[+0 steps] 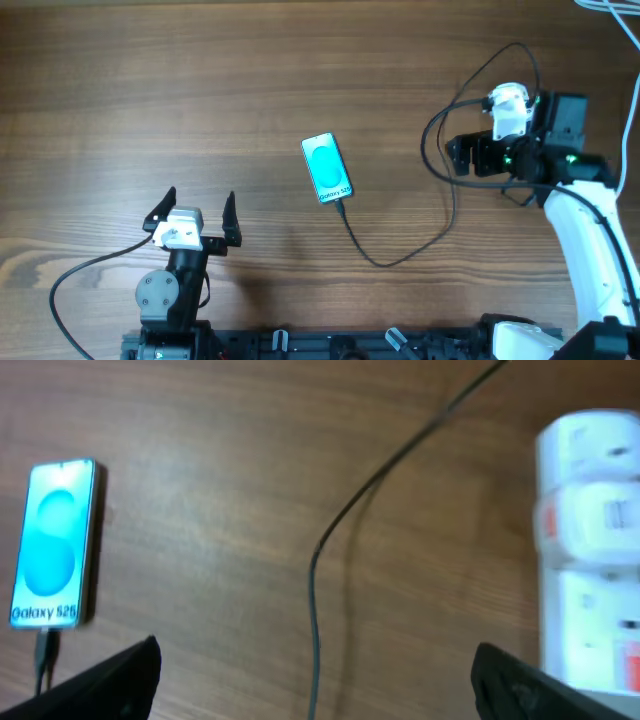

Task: Plug charger to phone and switch on socket

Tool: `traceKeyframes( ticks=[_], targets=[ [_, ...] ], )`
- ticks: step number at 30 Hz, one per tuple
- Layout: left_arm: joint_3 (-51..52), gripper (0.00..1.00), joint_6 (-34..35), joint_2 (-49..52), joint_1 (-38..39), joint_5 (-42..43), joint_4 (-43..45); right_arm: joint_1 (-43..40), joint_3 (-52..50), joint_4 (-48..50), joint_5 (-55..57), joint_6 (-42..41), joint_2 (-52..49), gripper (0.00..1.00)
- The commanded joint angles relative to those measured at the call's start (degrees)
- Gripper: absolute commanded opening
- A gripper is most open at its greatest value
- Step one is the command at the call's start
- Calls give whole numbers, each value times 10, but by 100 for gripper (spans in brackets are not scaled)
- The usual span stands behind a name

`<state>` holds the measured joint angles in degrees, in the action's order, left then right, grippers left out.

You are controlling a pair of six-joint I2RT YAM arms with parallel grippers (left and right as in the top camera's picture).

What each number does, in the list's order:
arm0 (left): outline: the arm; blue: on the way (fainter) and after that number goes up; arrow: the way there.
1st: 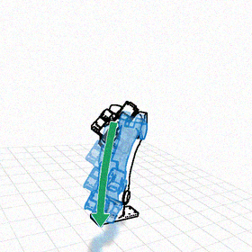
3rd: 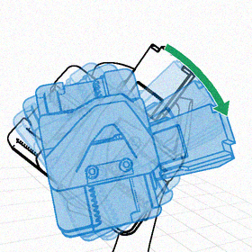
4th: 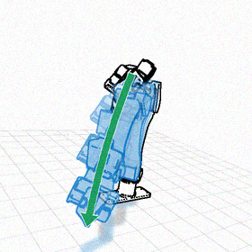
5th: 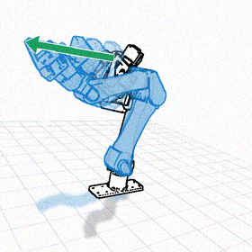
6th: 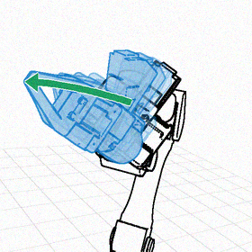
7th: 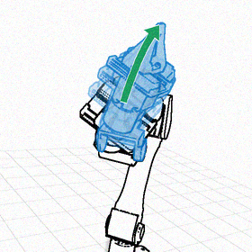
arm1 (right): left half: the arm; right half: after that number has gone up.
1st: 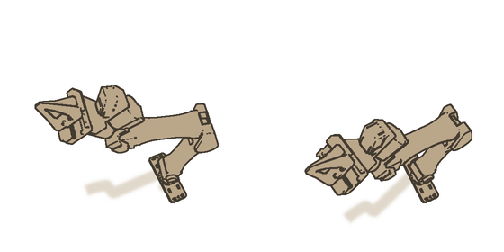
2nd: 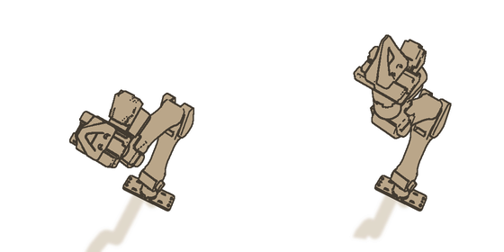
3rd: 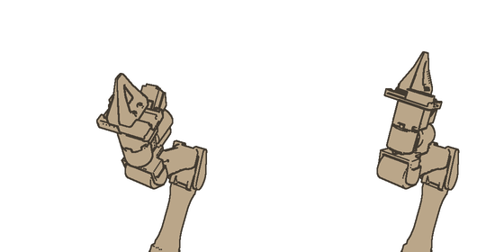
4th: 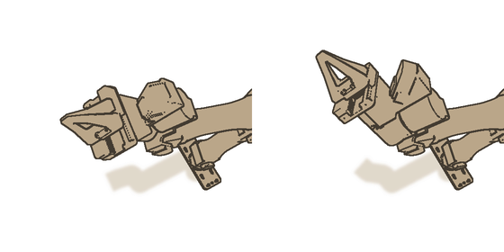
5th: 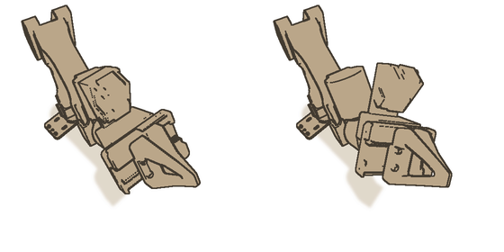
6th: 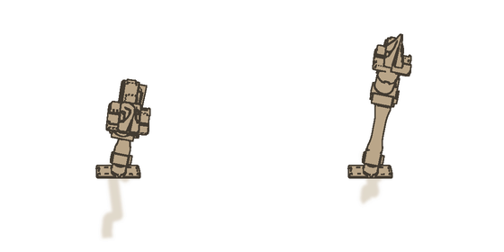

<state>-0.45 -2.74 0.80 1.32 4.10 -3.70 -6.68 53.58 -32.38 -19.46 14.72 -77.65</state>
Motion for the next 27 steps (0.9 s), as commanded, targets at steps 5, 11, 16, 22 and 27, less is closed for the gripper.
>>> traceKeyframes(
  ticks=[5,11,16,22,27],
  targets=[
    [1,100,-9,-6,-5,-10,-6,4,-131,155,-111,2,8,100],
    [1,100,-9,-6,-5,-10,-6,4,-256,328,-110,-52,34,100],
    [1,100,-9,-6,-5,-10,-6,4,-344,435,-28,-148,78,100],
    [1,100,-9,-6,-5,-10,-6,4,-435,539,44,-233,125,100],
    [1,100,-9,-6,-5,-10,-6,4,-491,603,50,-242,164,100]
  ],
)
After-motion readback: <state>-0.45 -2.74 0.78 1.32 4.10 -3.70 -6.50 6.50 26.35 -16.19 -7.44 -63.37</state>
